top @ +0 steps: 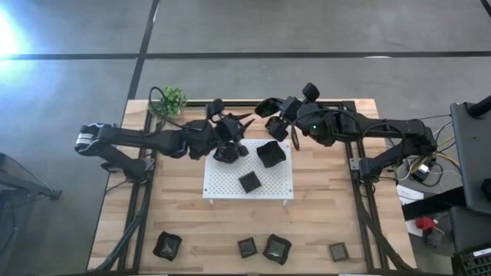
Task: Pick & Place Mini shaped plates
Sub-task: Stack the black leaf shaped plate on top of the black leaf shaped plate on the shelf
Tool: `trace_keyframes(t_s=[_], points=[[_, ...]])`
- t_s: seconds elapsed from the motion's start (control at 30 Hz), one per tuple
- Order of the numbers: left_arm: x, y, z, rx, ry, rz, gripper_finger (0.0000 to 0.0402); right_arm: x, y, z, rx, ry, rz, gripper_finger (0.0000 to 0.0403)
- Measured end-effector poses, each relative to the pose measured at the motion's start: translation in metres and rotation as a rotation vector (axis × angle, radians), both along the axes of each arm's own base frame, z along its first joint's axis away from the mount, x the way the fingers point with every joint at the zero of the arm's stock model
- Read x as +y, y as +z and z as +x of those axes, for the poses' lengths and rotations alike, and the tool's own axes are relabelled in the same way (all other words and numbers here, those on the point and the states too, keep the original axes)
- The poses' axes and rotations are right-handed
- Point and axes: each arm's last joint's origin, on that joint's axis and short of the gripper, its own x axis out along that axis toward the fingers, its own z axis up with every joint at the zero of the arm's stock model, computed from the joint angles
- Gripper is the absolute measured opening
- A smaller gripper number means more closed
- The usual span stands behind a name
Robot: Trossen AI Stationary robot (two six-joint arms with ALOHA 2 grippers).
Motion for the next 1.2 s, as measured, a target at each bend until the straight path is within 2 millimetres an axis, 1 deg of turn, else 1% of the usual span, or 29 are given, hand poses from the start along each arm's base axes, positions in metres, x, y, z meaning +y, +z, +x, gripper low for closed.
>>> trace_keyframes(t_s=[0.17, 0.33, 0.6, 0.7, 0.87, 1.2], points=[[0.007, -0.004, 0.011, 0.009, 0.02, 0.001, 0.0075, 0.002, 0.002, 0.0, -0.02, 0.062, 0.024, 0.0008], [0.011, -0.004, 0.015, 0.025, 0.069, 0.017, 0.0075, 0.003, 0.002, 0.0, -0.018, 0.066, 0.026, 0.0008], [0.01, 0.007, 0.007, -0.012, 0.097, 0.017, 0.0075, 0.003, 0.002, 0.0, -0.007, 0.071, 0.014, 0.0008], [0.01, 0.007, 0.006, -0.014, 0.12, 0.01, 0.0075, 0.003, 0.003, 0.0, -0.008, 0.072, 0.011, 0.0008], [0.01, 0.007, 0.008, -0.029, 0.079, -0.012, 0.0075, 0.003, 0.004, 0.001, -0.015, 0.077, 0.0, 0.0008], [0.013, 0.006, 0.008, -0.028, 0.087, -0.013, 0.0075, 0.003, 0.006, 0.001, -0.028, 0.08, -0.005, 0.0008]])
